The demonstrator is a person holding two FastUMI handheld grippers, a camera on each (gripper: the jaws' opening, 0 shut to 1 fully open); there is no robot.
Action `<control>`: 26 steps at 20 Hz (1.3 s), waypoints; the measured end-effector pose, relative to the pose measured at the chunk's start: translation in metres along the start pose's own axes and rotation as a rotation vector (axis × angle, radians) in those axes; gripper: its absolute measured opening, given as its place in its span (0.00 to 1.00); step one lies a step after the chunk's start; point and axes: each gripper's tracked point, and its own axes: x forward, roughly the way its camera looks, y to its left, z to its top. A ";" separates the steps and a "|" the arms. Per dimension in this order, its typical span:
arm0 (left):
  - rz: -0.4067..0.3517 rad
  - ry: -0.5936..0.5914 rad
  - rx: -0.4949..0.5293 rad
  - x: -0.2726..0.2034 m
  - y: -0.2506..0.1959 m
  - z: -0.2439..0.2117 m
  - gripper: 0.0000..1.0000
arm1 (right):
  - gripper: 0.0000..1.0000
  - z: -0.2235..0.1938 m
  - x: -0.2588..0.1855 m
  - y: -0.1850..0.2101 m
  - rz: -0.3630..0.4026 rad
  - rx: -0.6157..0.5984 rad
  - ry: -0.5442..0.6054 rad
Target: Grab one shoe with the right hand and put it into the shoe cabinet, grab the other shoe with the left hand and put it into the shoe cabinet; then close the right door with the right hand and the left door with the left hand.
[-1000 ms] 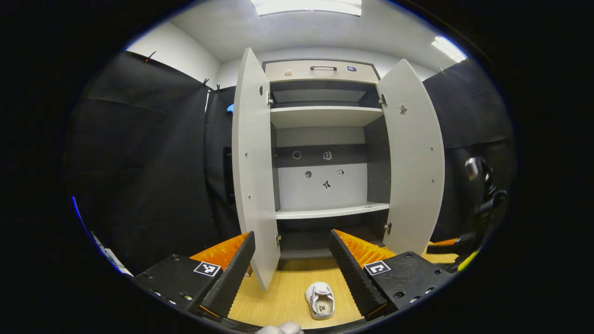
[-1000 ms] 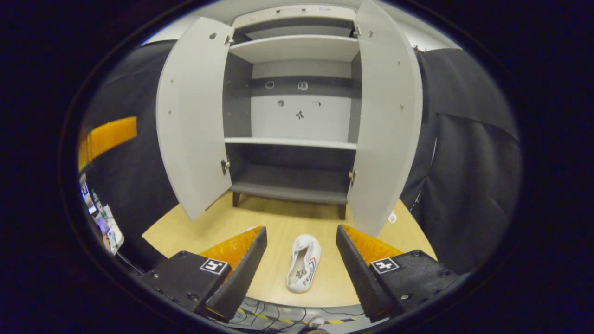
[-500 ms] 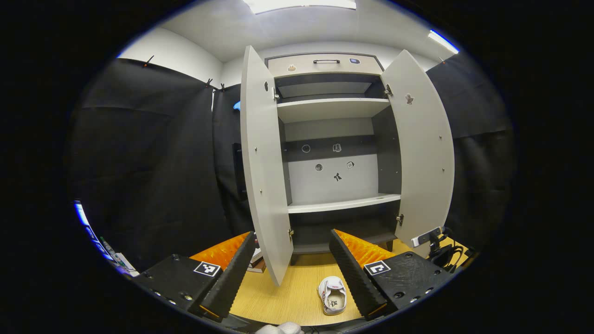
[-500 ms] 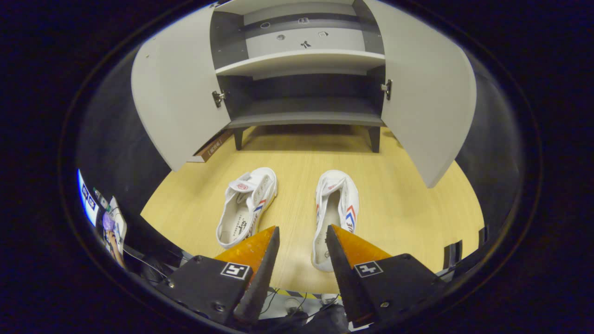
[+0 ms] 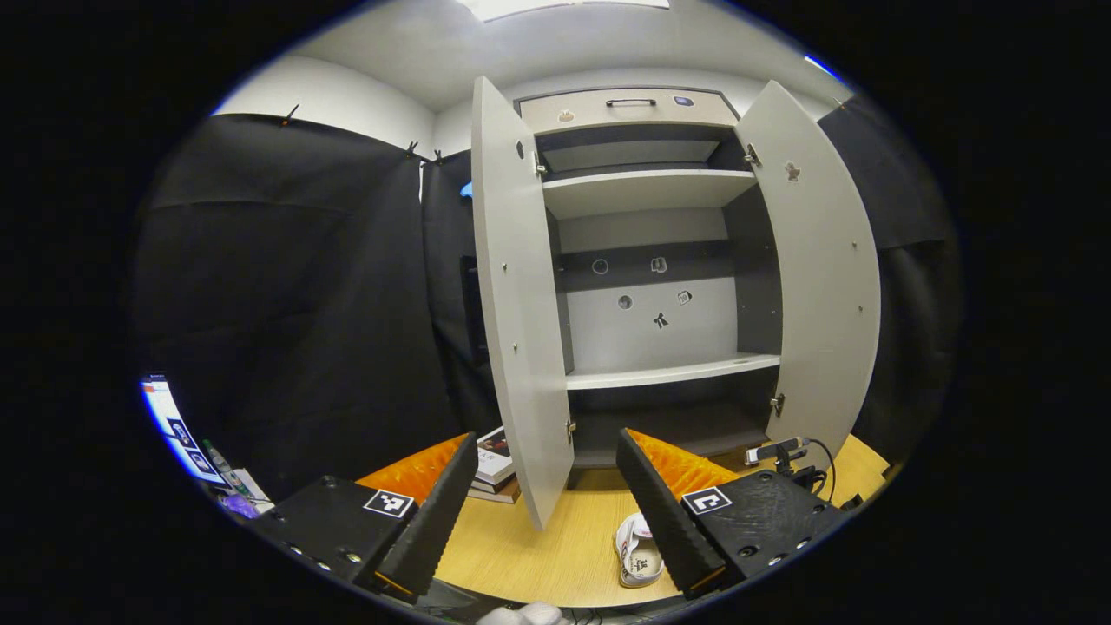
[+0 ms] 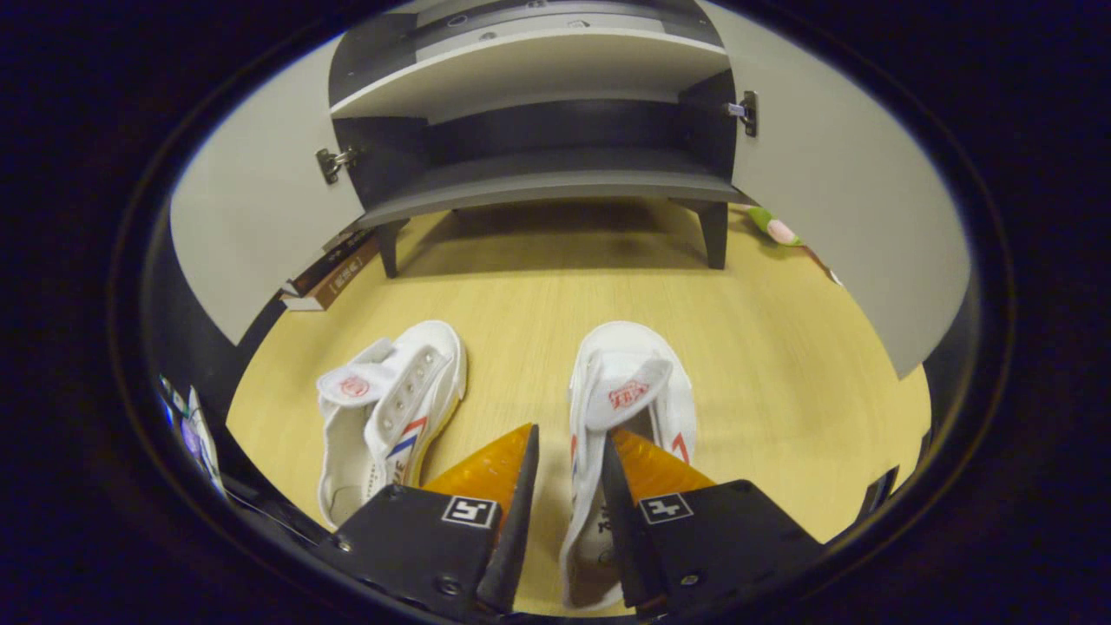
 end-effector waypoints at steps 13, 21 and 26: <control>0.016 0.003 -0.016 0.006 -0.005 0.000 0.96 | 0.05 0.021 -0.001 -0.009 0.066 -0.008 0.016; -0.032 -0.019 -0.059 0.007 -0.012 -0.003 0.96 | 0.07 0.117 -0.099 0.017 0.116 -0.117 -0.188; -0.034 -0.015 -0.067 0.006 -0.015 -0.007 0.96 | 0.07 0.201 -0.149 0.038 0.151 -0.132 -0.319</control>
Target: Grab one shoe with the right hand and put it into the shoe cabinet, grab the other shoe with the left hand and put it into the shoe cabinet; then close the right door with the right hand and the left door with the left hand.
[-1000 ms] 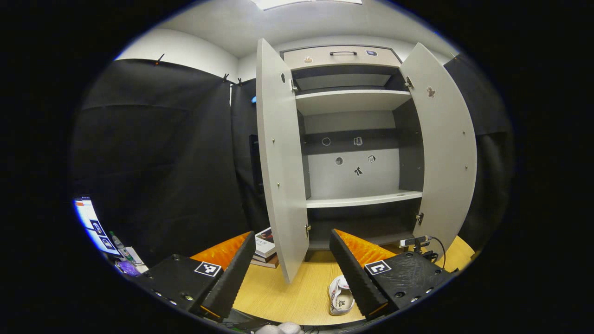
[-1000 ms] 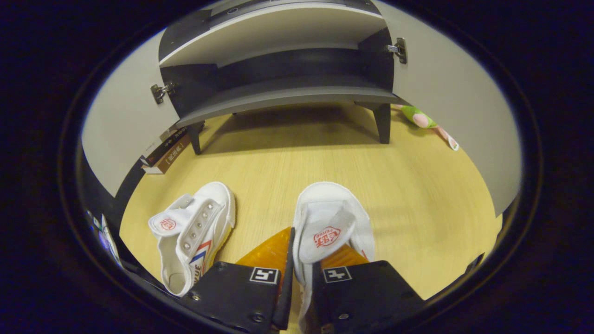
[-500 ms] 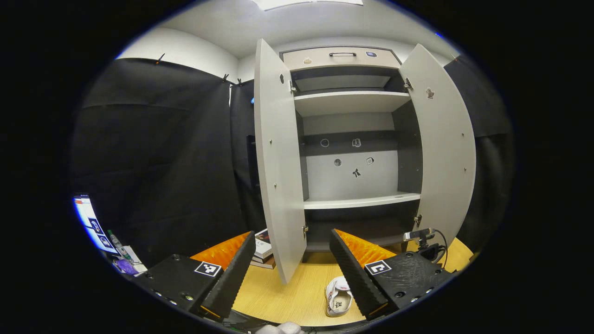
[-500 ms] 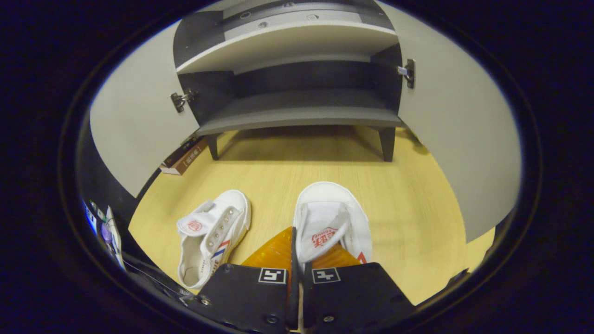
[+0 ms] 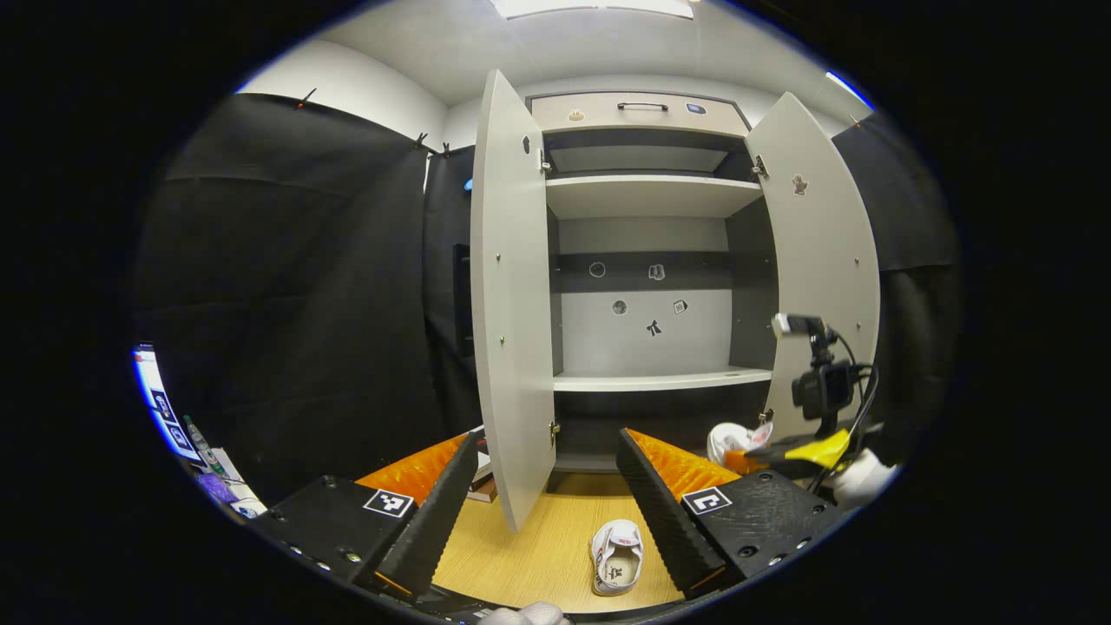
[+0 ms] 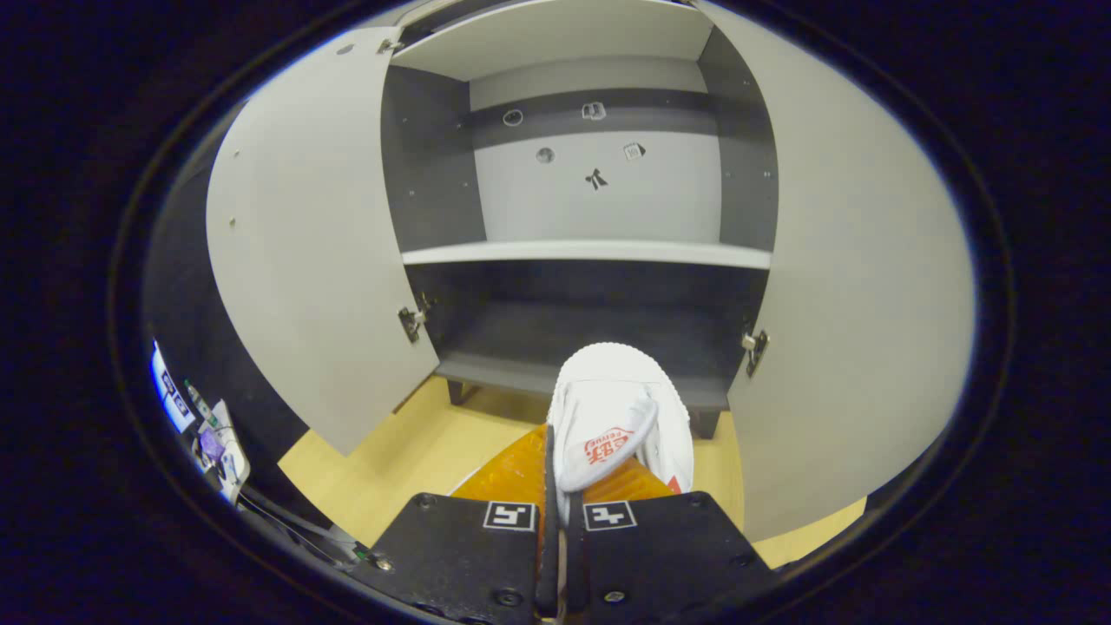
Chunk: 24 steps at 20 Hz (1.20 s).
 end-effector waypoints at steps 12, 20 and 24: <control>0.114 0.009 -0.001 0.002 0.012 -0.002 0.96 | 0.07 0.214 0.083 -0.028 -0.087 -0.058 -0.194; 0.181 0.008 0.014 0.002 0.014 0.004 0.96 | 0.07 0.243 0.190 -0.056 -0.169 -0.064 -0.048; 0.196 -0.002 0.013 0.003 0.016 0.006 0.96 | 0.07 0.224 0.218 -0.063 -0.168 0.001 0.108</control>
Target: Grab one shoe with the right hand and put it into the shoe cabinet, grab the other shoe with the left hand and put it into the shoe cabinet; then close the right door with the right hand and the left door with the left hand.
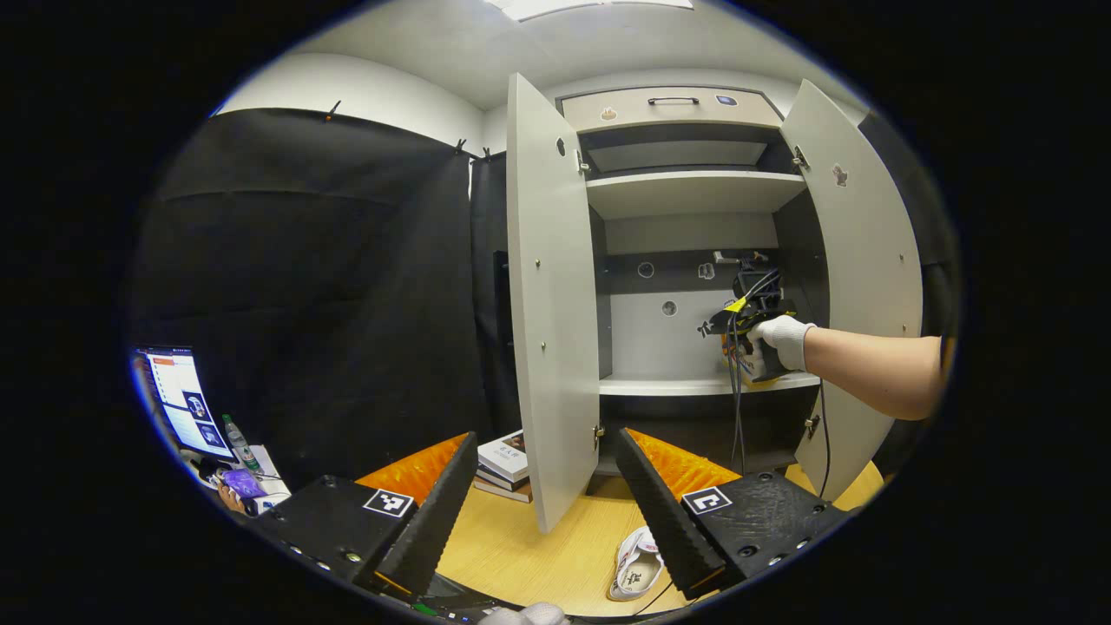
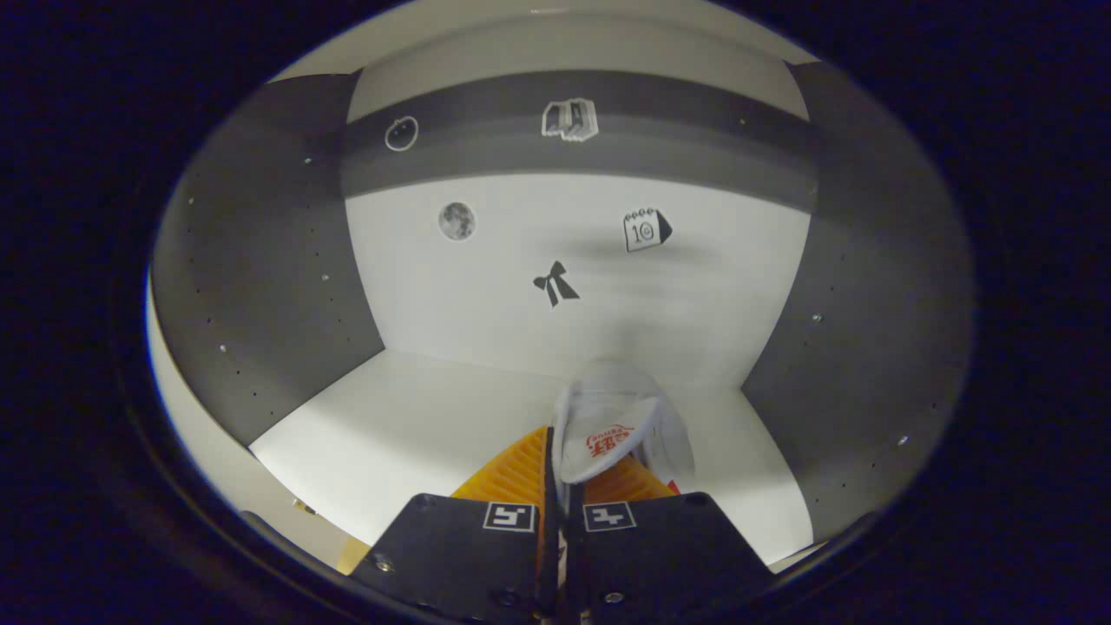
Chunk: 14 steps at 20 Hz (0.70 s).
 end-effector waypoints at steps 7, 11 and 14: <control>-0.011 -0.003 -0.012 0.003 0.001 0.000 0.96 | 0.14 -0.017 0.012 -0.004 -0.023 -0.068 0.151; -0.015 -0.006 -0.012 0.003 0.003 0.000 0.96 | 0.48 -0.006 -0.009 0.000 0.004 0.012 0.076; -0.018 -0.013 -0.011 0.002 0.002 0.000 0.96 | 0.71 0.012 -0.039 -0.002 0.000 0.032 -0.045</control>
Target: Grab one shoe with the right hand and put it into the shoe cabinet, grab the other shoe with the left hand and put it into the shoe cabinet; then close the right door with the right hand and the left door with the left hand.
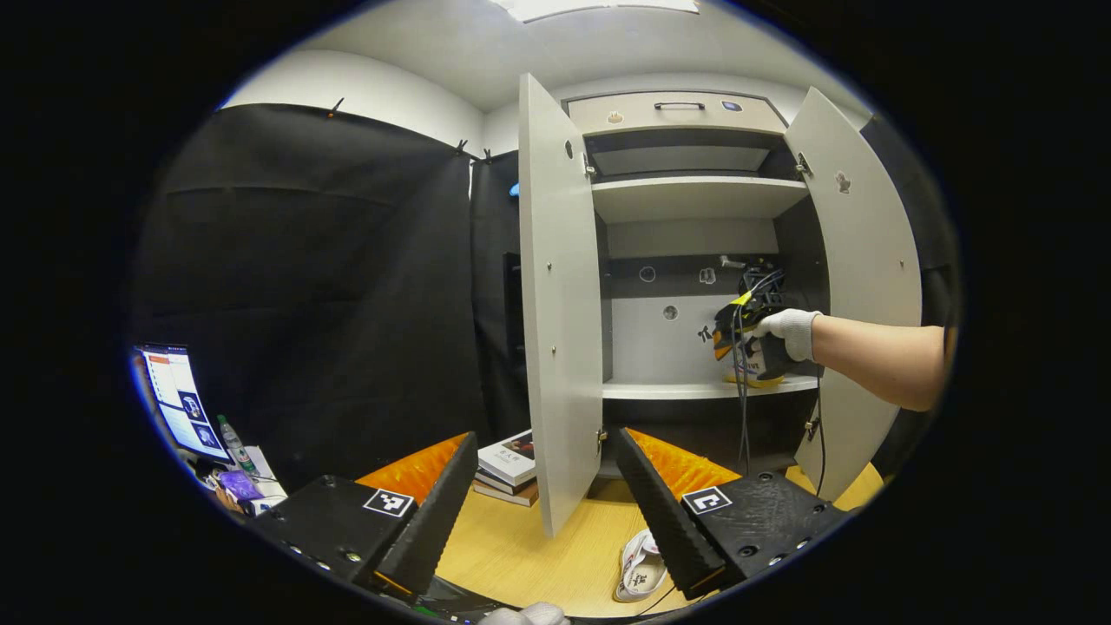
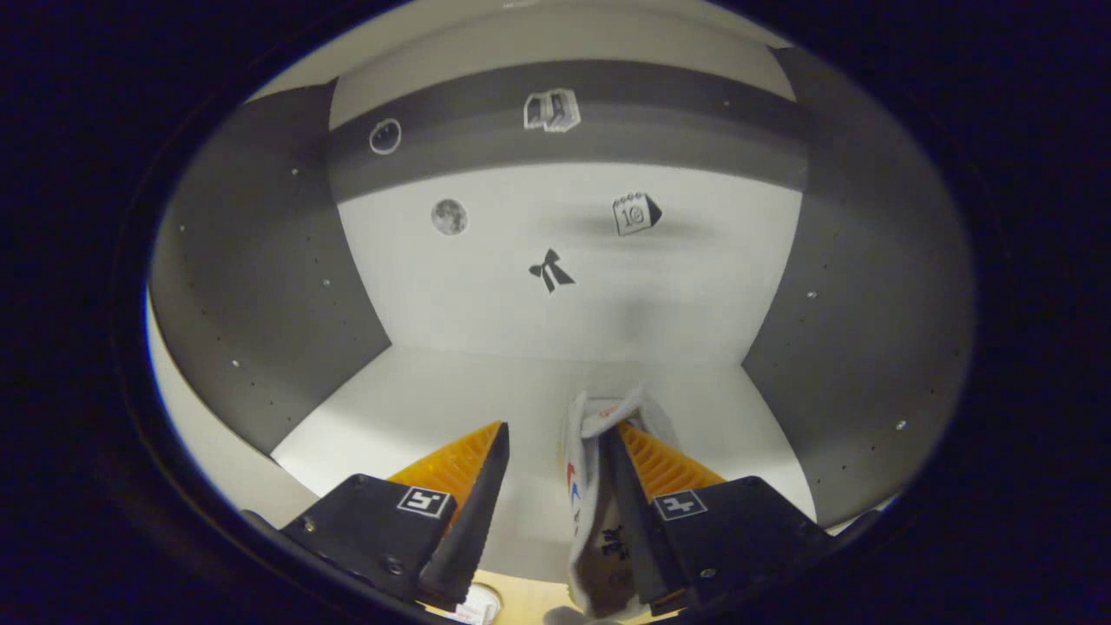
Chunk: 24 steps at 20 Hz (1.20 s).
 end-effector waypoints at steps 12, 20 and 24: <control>-0.105 -0.025 -0.008 -0.004 -0.009 -0.001 0.96 | 1.00 0.028 -0.241 0.029 0.132 -0.022 -0.565; -0.242 -0.028 -0.003 -0.014 -0.021 0.001 1.00 | 1.00 -0.098 -0.329 -0.006 0.120 -0.038 -0.557; -0.291 -0.020 0.023 -0.012 -0.029 -0.005 0.96 | 1.00 -0.175 -0.345 -0.033 0.042 -0.059 -0.492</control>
